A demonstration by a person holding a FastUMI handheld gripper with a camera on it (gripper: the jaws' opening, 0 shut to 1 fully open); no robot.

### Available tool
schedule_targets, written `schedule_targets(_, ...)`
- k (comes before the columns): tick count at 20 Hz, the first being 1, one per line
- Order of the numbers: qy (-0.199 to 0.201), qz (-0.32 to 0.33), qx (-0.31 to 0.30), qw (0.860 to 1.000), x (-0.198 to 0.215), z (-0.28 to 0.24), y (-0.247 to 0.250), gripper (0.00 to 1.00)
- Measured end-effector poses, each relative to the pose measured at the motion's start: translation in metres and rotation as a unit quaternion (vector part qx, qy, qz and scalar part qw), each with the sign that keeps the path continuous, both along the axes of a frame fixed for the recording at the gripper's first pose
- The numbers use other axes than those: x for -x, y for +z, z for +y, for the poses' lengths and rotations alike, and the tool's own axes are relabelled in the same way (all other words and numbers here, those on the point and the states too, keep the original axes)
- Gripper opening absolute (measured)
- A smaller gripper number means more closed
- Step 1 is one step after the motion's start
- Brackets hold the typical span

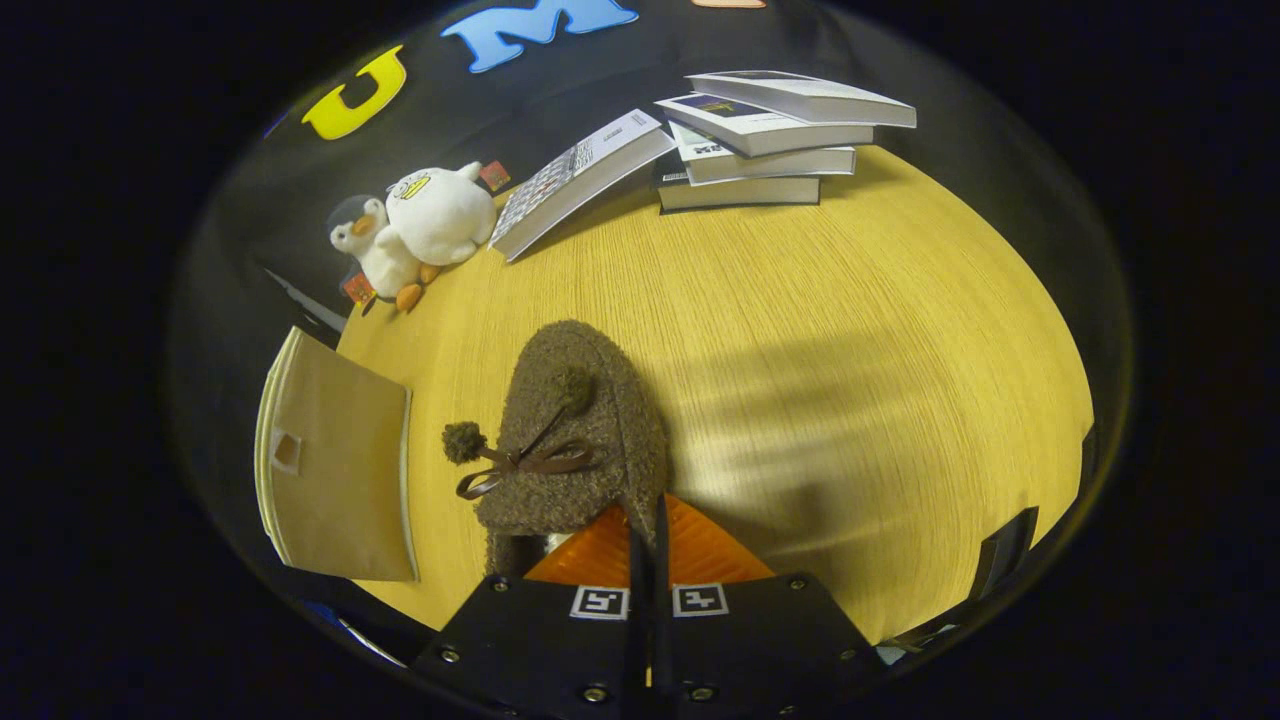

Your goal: Open the storage box then place both shoes into the box .Put the left shoe in first, then the right shoe, with the right side of both shoes facing outward in a uniform manner.

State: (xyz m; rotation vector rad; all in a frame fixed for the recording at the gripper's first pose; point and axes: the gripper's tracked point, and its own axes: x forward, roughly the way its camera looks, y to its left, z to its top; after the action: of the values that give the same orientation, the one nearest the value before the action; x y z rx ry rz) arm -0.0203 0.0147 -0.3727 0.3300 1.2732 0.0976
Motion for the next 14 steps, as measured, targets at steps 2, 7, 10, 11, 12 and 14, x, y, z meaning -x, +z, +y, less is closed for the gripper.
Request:
schedule_targets(2, -0.009, -0.009, -0.007, 1.000, -0.005, 0.007, 0.015, 0.02)
schedule_targets(7, -0.021, -0.032, -0.017, 0.999, -0.014, 0.034, 0.053, 0.02)
schedule_targets(10, -0.025, -0.045, -0.029, 0.998, -0.020, 0.057, 0.074, 0.02)
schedule_targets(11, -0.025, -0.050, -0.033, 0.998, -0.022, 0.064, 0.080, 0.02)
schedule_targets(12, -0.024, -0.054, -0.035, 0.998, -0.024, 0.072, 0.085, 0.02)
schedule_targets(14, -0.023, -0.060, -0.038, 0.997, -0.026, 0.086, 0.094, 0.02)
